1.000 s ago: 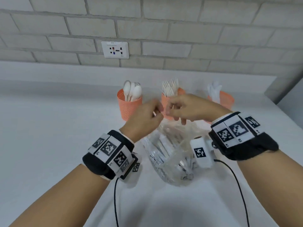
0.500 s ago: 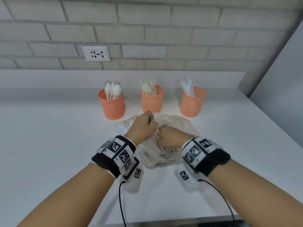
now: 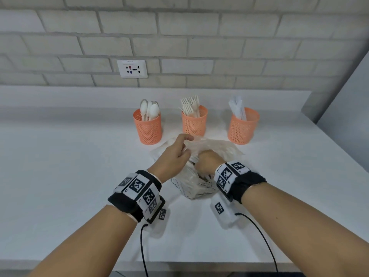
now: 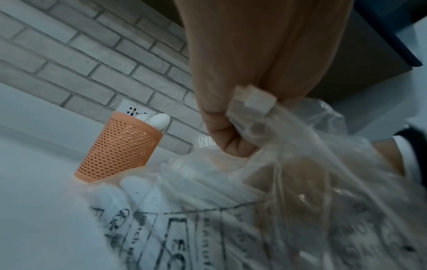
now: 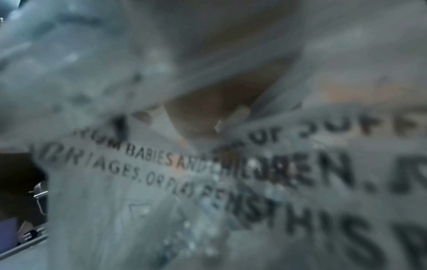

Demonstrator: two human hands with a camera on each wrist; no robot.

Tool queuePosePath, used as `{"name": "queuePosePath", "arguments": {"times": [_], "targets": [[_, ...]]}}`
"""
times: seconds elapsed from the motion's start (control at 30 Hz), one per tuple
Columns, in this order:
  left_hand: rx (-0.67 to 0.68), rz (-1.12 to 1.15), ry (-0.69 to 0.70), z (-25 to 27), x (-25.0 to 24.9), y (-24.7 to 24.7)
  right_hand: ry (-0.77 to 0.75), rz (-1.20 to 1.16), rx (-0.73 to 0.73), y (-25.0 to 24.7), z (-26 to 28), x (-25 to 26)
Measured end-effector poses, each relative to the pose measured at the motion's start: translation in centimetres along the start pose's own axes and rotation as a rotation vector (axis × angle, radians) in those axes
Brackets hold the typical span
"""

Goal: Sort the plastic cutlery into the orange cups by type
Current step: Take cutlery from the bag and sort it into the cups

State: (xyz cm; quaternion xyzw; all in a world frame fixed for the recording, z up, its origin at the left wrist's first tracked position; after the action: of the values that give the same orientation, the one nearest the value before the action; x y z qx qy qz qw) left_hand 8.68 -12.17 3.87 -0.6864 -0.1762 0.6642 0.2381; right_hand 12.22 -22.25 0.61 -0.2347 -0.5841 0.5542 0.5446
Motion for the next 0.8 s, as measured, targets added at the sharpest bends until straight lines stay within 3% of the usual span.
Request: {"name": "queuePosePath", "arguments": {"times": [0.13,0.3,0.43,0.6,0.8], "targets": [[-0.072,-0.059,0.019,-0.2,-0.3,-0.1,-0.053,-0.033,0.008,-1.0,0.5,0.6],[-0.204,-0.196,0.068,-0.9,-0.7,-0.2,-0.13,0.098,0.174,-2.9,2.9,0.2],[-0.278,-0.277,0.04,-1.8,0.3,-0.2,-0.121,0.015,0.27,-3.6,4.7,-2.0],[-0.213,-0.402,-0.105,-2.9,2.1,0.5,-0.023,-0.17,0.34,-3.1,6.2,-5.4],[0.027,-0.328,-0.204,-3.5,2.3,3.1,-0.086,0.028,0.295,-2.3,5.2,-4.7]]}}
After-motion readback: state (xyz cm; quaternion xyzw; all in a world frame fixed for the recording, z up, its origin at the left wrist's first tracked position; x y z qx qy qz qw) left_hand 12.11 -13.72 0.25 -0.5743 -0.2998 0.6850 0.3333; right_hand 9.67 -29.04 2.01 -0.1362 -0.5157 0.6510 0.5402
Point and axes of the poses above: each hand's wrist, its own z-axis away from the middle knuckle, its own y-axis out of the palm, x = y × z, the point moved 6 cm from there along -z, towards the middle knuckle, and after that the axes turned 9 degrees about -y, right-handed, at the moved point
